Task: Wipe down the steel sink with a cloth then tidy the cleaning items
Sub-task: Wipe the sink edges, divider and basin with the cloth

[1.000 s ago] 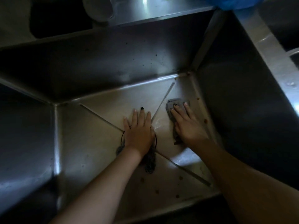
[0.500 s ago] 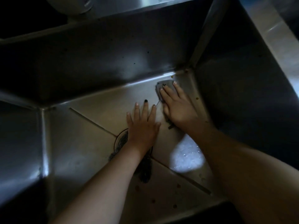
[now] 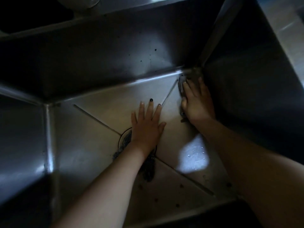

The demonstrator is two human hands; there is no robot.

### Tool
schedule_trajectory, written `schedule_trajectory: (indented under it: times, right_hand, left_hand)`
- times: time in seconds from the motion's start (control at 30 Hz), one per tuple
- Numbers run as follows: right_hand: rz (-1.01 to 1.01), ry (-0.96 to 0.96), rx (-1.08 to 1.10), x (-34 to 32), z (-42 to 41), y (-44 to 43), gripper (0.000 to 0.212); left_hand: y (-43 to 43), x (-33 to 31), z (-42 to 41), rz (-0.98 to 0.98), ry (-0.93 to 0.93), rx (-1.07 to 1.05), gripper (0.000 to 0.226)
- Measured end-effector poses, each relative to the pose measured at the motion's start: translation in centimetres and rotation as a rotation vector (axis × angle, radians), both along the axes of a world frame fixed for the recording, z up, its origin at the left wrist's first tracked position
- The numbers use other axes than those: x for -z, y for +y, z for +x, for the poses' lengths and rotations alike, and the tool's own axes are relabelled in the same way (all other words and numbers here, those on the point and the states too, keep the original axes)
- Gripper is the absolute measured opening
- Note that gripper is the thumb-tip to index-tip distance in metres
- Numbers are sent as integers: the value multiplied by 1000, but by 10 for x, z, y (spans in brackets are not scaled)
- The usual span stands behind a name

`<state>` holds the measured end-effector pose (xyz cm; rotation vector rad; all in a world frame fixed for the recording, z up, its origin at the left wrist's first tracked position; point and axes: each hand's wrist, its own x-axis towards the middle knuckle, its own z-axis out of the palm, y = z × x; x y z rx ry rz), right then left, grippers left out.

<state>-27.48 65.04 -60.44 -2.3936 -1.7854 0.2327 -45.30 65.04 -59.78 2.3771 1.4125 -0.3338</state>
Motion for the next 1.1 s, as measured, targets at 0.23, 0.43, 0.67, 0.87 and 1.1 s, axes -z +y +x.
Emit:
schedule_trajectory:
  times: [0.23,0.43,0.67,0.87,1.1]
  right_hand:
    - [-2,-124,43,1,-38,-73,55]
    - [-44,-76,-68,3,-60,-71,54]
    - [82,-96,-268,4,-21,-23,52]
    - [-30,-60,-119,3,1,-11,59]
    - [-57,-56,-42,-2,-3,-49,57]
  left_hand:
    - [0,5,0,0,7,5,62]
    - [1,3,-2,-8,-3,1,61]
    - [1,3,-1,-20,-37,-24,61]
    - [0,3,-2,-19,-47,-24,61]
    - [0,2,-2,-27,-68,-25,60]
